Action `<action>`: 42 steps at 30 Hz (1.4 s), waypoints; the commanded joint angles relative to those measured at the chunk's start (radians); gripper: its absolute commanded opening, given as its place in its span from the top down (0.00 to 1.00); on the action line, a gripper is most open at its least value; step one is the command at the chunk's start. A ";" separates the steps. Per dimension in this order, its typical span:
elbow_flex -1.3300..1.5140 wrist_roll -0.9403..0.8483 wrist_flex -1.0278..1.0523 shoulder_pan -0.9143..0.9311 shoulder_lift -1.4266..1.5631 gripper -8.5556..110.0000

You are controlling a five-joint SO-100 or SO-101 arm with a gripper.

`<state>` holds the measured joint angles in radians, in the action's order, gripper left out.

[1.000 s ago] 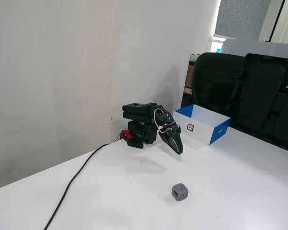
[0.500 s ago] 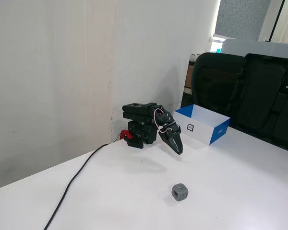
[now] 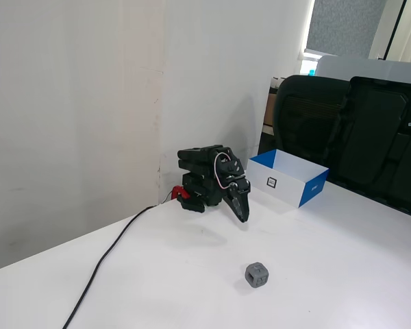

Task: Grasp the gray block and put it in the box.

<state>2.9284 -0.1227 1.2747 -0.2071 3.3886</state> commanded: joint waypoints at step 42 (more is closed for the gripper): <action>-0.804 -0.006 -0.199 -0.313 -1.215 0.72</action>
<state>2.2365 -0.1427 1.0937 -0.5123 2.2304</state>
